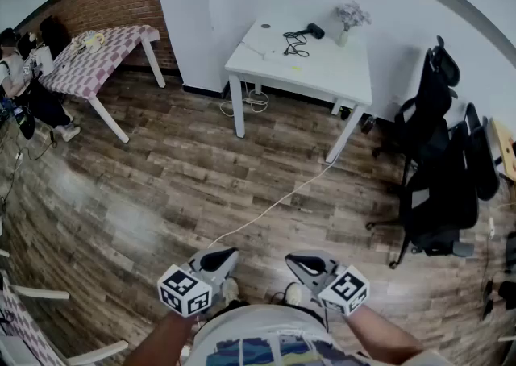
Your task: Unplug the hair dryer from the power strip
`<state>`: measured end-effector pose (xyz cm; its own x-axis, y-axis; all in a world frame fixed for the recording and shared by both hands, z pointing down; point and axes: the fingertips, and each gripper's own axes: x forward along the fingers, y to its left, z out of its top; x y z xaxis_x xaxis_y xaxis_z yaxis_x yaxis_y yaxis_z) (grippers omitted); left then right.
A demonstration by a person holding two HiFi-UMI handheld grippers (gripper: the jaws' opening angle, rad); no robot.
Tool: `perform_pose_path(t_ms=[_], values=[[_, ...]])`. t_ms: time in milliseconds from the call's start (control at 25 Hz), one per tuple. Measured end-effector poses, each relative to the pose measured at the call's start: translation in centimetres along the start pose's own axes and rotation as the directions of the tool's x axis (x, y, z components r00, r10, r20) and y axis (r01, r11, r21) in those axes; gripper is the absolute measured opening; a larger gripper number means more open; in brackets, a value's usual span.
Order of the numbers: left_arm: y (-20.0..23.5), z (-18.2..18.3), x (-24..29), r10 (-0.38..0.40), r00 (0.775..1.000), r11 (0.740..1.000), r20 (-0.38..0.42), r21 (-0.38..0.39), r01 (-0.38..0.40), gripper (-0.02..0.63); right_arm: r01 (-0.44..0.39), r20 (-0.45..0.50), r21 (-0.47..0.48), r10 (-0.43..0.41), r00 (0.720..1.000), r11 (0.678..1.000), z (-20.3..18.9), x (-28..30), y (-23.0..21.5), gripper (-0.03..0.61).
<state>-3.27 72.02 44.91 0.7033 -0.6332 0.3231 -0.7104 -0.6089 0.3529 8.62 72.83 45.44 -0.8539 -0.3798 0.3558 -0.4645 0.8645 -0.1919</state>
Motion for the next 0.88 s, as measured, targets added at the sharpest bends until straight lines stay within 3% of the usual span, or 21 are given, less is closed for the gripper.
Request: perform_pose_path(t_ms=[240, 520, 800, 880], values=[[4.3, -0.3, -5.1, -0.031, 0.999, 0.999, -0.018, 0.028, 0.031, 0.003, 0.027, 0.005, 0.001, -0.027, 1.000, 1.000, 1.9, 6.0, 3.6, -0.002], [7.6, -0.4, -7.6, -0.088, 0.995, 0.994, -0.037, 0.058, 0.090, 0.003, 0.115, 0.032, 0.073, -0.118, 0.993, 0.991, 2.4, 8.9, 5.1, -0.002], [10.3, 0.0, -5.2, -0.115, 0.992, 0.992, -0.048, 0.041, 0.117, 0.004, 0.176, 0.064, 0.092, -0.182, 0.981, 0.980, 2.6, 9.6, 2.4, 0.002], [11.0, 0.7, -3.4, -0.127, 0.990, 0.991, -0.064, 0.041, 0.130, 0.003, 0.198, 0.064, 0.099, -0.205, 0.977, 0.975, 2.9, 9.8, 0.3, 0.044]])
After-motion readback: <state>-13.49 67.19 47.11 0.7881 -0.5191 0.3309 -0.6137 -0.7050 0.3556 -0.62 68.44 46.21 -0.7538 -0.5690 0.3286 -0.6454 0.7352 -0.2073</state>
